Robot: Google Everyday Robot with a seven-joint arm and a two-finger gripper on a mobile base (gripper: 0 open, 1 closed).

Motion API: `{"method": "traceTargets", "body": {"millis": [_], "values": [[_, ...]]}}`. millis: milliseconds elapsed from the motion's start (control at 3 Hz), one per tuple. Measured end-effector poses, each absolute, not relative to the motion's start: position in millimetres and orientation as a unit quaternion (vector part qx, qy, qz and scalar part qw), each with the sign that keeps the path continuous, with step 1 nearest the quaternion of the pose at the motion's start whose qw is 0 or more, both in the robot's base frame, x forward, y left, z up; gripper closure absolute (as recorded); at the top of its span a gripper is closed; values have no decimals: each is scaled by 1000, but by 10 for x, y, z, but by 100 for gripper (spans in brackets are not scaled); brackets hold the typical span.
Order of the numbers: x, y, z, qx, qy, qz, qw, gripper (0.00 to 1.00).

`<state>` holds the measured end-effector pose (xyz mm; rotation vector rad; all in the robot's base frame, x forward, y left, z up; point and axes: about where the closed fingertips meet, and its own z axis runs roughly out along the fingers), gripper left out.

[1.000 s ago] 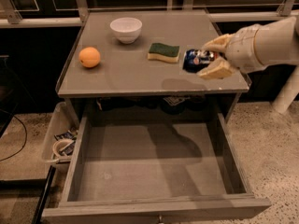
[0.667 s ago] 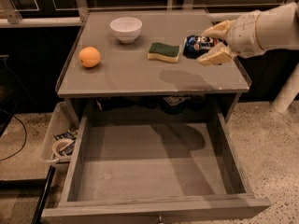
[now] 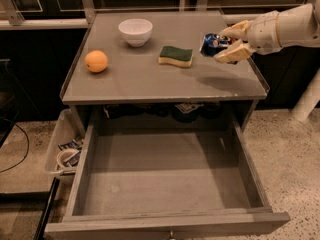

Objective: Pick pepsi can from top drawer and place on counter

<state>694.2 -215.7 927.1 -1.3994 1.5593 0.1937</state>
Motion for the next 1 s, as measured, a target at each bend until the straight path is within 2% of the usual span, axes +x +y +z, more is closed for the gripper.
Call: {"method": "traceTargets", "body": {"millis": [333,1000], "values": [[7146,-2261,9179,-557,653,103,503,100],[7349,-2250,8809,-539,706,101,448,100]]}}
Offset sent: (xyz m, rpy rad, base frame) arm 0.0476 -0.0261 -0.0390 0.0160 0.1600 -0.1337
